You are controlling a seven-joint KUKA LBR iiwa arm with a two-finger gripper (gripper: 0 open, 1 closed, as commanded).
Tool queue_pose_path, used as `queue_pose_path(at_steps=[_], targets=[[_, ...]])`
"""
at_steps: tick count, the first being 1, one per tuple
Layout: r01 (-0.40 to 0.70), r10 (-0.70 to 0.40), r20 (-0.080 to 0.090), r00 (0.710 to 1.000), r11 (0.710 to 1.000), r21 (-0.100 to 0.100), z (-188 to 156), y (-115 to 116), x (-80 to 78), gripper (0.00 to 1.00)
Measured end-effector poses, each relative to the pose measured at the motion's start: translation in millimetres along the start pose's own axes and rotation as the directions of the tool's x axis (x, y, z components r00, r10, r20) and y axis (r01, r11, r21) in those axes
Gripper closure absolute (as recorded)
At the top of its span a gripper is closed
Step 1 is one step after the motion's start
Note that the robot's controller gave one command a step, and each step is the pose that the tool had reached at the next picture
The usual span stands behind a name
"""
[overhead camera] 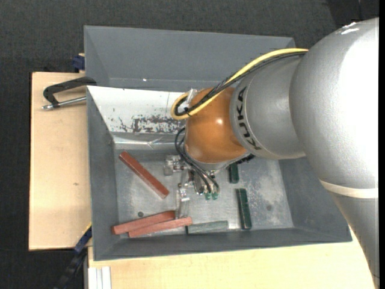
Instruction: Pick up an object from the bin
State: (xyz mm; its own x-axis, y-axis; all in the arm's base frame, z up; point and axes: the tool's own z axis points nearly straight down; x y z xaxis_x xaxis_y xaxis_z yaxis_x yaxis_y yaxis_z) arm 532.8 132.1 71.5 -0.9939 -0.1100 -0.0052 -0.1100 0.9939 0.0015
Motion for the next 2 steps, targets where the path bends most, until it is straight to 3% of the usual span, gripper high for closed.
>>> queue_pose_path(at_steps=[1, 2], targets=[[-0.078, 0.078, -0.003, 0.997, 0.997, 0.002, 1, 14, -13.7, 0.0], [-0.187, 0.187, 0.001, 0.982, 0.982, 0.001, 0, 43, -37.0, 1.0]])
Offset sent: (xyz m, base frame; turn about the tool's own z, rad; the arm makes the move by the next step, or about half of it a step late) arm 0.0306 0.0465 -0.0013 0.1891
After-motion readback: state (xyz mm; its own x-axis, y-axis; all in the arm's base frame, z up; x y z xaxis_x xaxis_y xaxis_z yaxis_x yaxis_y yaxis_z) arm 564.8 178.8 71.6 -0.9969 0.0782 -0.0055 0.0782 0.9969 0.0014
